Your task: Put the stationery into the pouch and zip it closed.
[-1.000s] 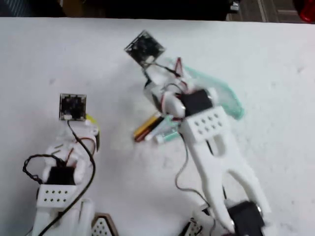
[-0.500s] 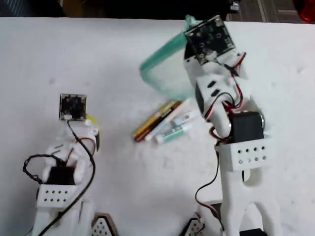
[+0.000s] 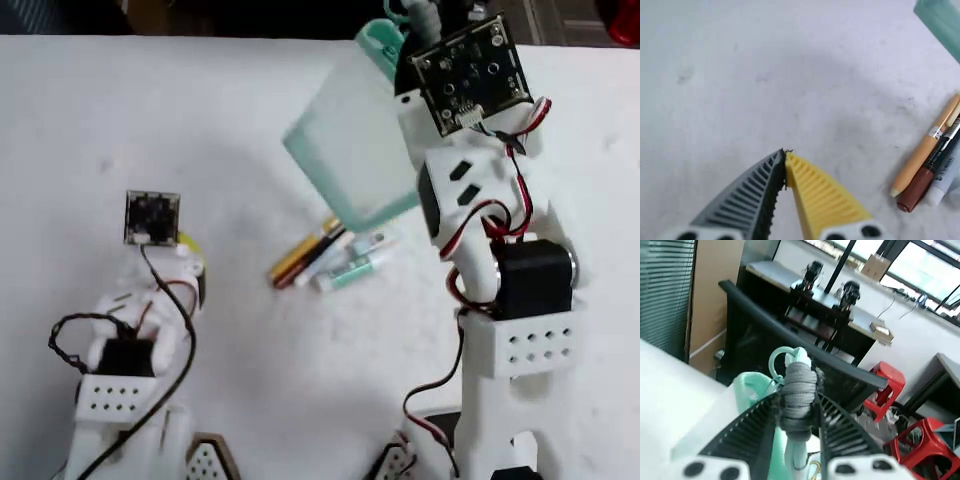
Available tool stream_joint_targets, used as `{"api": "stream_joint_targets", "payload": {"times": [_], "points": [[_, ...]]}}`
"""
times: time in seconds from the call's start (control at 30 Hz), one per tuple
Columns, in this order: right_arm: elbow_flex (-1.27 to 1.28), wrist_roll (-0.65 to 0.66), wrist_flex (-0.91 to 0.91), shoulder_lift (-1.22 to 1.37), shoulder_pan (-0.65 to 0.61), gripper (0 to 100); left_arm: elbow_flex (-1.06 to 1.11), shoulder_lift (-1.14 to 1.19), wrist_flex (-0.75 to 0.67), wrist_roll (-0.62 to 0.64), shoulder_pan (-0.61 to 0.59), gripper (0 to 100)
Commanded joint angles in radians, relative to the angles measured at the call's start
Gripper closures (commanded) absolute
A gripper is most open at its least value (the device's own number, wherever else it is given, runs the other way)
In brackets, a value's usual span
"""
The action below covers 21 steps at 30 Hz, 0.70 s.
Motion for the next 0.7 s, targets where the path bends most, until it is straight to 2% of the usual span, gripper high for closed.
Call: {"api": "stream_joint_targets", "payload": {"times": [0.0,0.3,0.67], "points": [[-0.051,0.005,0.016,-0.028,0.008,98.1,-0.026,0.002,-0.029,0.003,0.015,97],[-0.049,0.011,0.074,-0.028,0.024,98.1,-0.026,0.002,-0.028,0.003,0.013,97],[-0.054,0.012,0.196,0.067,0.266,98.1,-0.025,0.002,-0.026,0.003,0.013,97]]}}
